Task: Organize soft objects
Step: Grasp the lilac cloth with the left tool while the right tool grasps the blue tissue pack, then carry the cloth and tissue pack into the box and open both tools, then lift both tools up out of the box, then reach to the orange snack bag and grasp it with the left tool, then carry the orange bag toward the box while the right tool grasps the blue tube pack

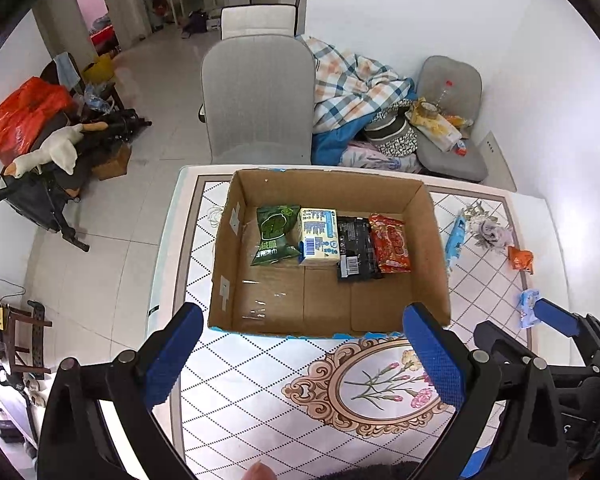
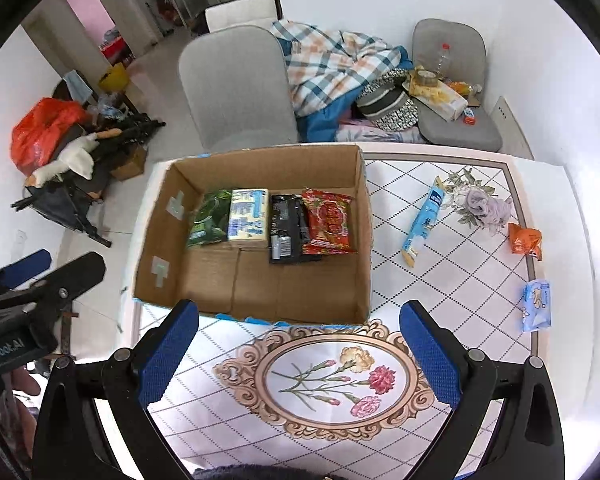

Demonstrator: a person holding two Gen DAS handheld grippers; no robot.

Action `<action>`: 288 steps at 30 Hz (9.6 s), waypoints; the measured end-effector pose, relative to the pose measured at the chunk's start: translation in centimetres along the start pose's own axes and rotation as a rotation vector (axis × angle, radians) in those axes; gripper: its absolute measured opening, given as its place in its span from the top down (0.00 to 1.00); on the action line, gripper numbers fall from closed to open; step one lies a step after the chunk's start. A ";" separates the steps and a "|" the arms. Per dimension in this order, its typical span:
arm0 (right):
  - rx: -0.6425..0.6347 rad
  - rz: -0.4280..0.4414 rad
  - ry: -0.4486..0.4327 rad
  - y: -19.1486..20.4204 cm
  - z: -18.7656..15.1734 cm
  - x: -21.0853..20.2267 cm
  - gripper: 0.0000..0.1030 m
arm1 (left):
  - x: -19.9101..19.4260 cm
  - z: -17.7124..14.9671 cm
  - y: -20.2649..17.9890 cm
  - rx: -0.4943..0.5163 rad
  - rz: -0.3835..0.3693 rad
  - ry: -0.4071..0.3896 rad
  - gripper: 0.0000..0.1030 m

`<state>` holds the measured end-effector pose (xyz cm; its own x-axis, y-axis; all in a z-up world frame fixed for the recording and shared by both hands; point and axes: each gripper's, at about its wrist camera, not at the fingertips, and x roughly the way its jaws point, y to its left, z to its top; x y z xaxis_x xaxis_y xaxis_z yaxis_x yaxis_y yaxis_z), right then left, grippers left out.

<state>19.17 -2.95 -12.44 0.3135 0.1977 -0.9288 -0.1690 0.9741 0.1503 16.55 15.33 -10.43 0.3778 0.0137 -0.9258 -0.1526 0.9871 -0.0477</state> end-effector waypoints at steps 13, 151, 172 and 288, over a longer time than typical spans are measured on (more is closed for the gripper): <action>0.163 0.054 -0.010 -8.5 -1.8 -2.2 0.01 | 0.5 1.7 -10.7 0.215 -0.047 -0.015 0.00; -0.025 -0.065 0.280 2.9 2.4 14.6 0.03 | 13.0 1.4 5.5 -0.052 -0.005 0.291 0.01; -0.012 0.004 0.094 1.0 -1.9 2.8 0.03 | 2.3 -1.2 0.3 0.010 0.008 0.066 0.01; 0.407 -0.119 0.442 -22.8 6.9 29.5 0.74 | 22.4 7.4 -14.2 0.016 -0.158 0.257 0.60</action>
<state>38.69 -18.52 -40.96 -0.1235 0.1058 -0.9867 0.2410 0.9677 0.0736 33.93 2.75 -27.70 0.1522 -0.1785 -0.9721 -0.0953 0.9763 -0.1942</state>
